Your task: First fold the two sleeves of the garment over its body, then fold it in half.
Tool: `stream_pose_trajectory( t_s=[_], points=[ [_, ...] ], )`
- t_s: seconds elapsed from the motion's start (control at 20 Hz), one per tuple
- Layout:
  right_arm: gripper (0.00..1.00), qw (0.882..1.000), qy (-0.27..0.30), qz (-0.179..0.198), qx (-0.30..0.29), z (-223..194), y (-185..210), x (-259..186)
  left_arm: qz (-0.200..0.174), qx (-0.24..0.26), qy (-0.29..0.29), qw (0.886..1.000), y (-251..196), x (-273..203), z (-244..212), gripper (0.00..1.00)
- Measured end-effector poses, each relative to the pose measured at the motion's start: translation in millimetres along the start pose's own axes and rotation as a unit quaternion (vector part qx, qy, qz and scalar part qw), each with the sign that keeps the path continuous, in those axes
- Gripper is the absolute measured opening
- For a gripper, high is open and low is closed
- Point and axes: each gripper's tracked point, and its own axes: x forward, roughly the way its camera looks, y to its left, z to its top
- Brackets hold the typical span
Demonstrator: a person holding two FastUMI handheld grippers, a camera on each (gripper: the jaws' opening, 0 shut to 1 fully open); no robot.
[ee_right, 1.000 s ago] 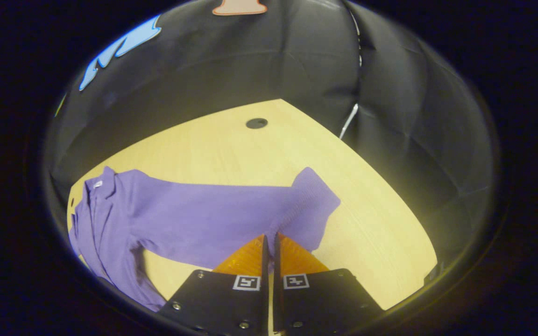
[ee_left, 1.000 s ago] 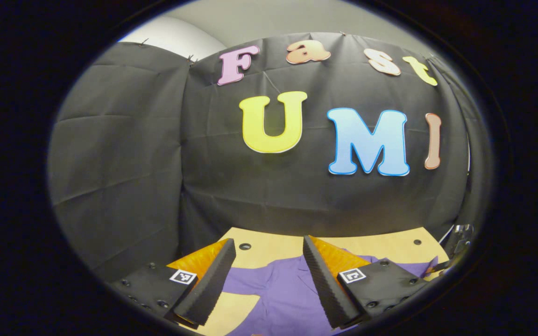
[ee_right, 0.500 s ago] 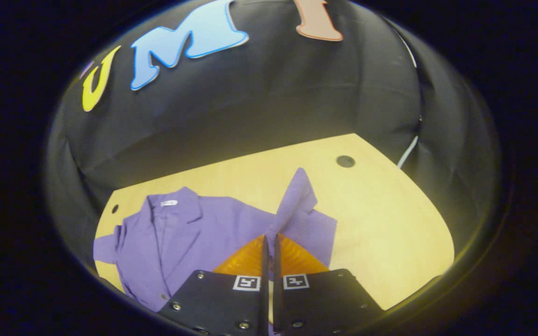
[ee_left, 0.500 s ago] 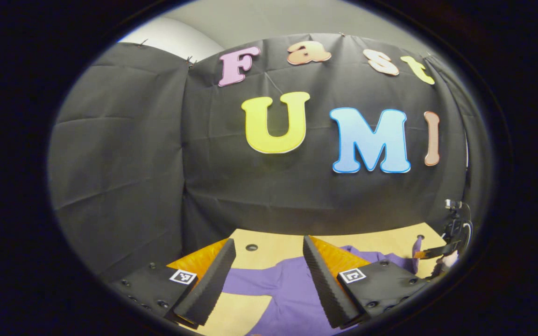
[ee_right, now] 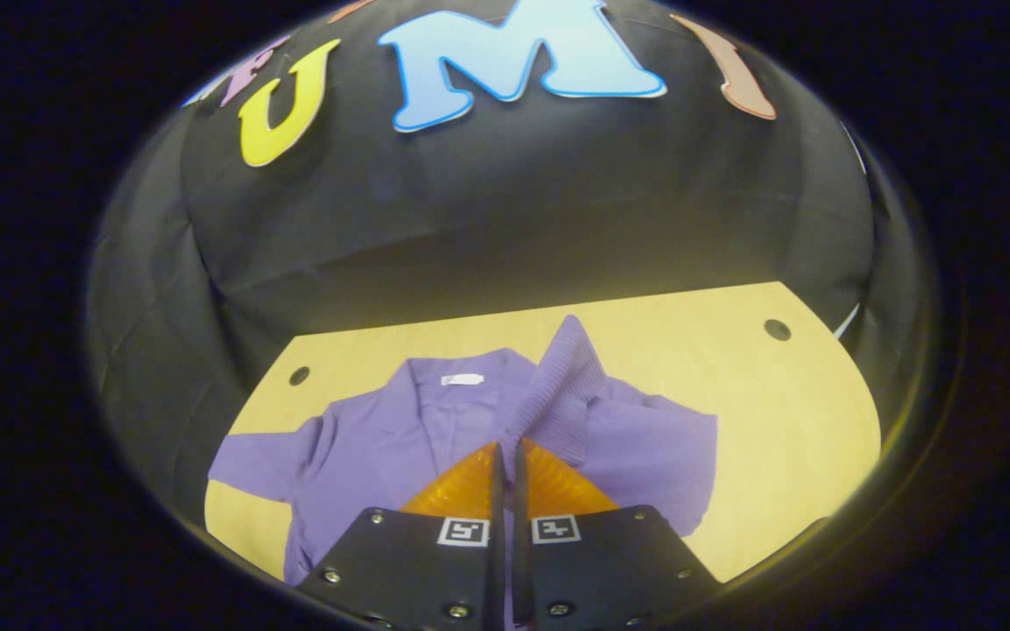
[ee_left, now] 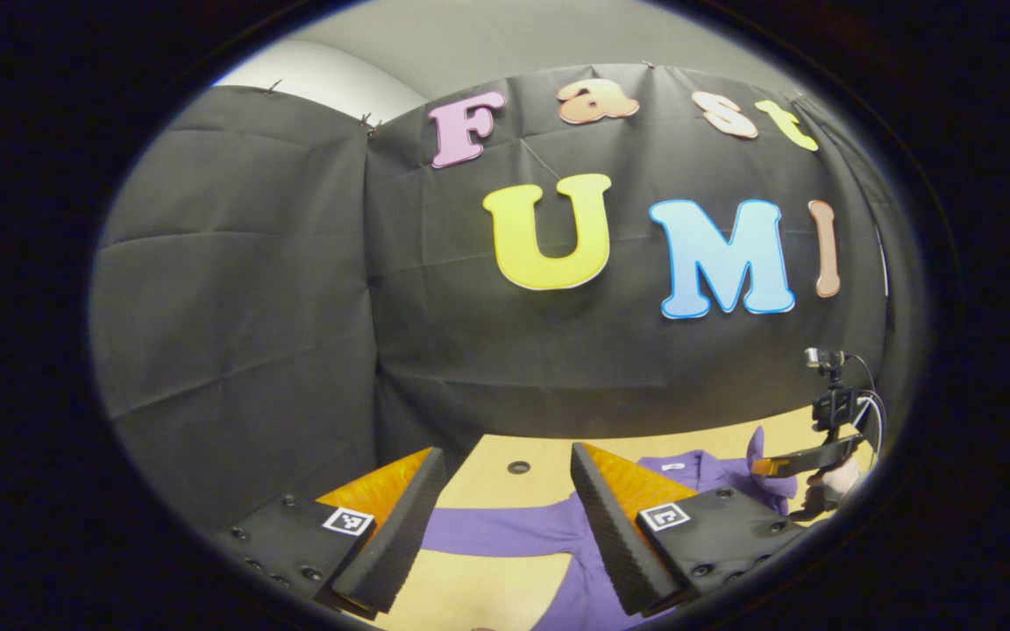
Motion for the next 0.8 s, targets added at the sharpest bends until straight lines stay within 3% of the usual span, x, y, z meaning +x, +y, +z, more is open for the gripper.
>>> stream_pose_trajectory(
  t_s=[0.35,0.8],
  points=[
    [0.04,0.998,0.009,0.052,-0.041,-10,103,15,0.025,0.016,0.002,1.000,61,-1,-10,0.97],
    [0.04,0.988,0.035,0.114,-0.100,-37,201,35,0.059,0.021,0.012,0.998,109,-8,-23,0.97]
  ],
)
